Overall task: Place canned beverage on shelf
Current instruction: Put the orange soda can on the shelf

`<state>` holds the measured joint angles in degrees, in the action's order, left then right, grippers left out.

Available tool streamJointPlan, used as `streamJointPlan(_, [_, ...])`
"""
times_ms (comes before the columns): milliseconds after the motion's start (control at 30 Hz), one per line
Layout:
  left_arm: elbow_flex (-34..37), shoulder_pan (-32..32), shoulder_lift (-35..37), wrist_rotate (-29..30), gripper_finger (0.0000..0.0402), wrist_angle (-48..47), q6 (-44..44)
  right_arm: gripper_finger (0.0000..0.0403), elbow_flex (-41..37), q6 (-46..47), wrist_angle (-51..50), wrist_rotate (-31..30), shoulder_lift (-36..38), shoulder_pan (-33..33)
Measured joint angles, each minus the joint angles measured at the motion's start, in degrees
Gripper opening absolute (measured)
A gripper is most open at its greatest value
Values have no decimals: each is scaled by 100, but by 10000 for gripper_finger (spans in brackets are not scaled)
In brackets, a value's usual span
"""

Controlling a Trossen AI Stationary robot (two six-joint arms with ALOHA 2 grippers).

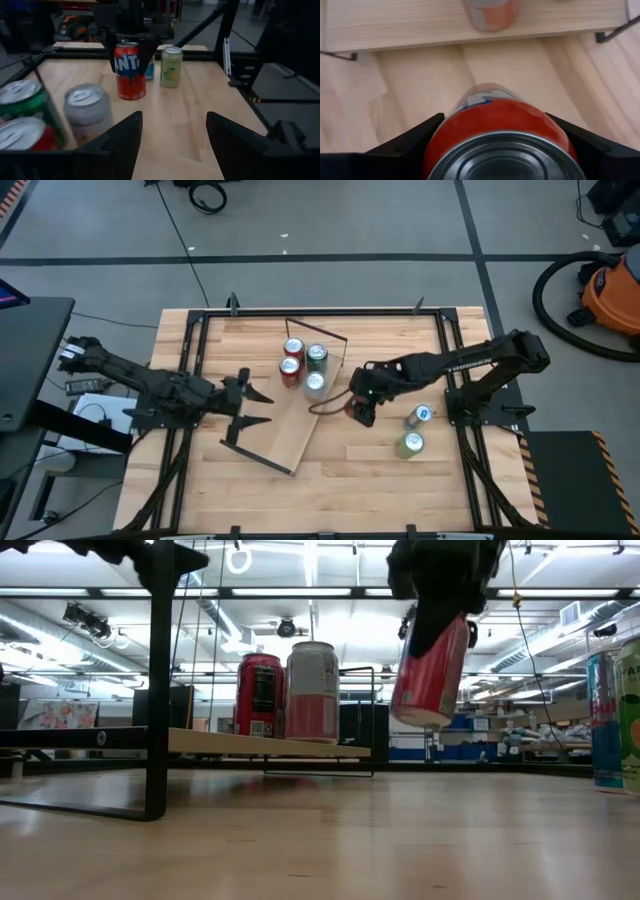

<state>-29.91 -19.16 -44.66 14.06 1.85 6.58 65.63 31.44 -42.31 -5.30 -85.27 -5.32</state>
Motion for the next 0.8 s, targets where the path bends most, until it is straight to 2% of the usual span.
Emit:
streamJointPlan(167, [-20,-35,-745,3,231,1013,-339,318,184,141,27,-160,0,-453])
streamJointPlan(500, [-832,-31,-2119,128,234,1075,-292,318,380,-20,449,-420,-36,-994])
streamJointPlan(800, [-1639,337,-3215,32,297,973,-15,318,519,-305,433,-419,-186,-1159])
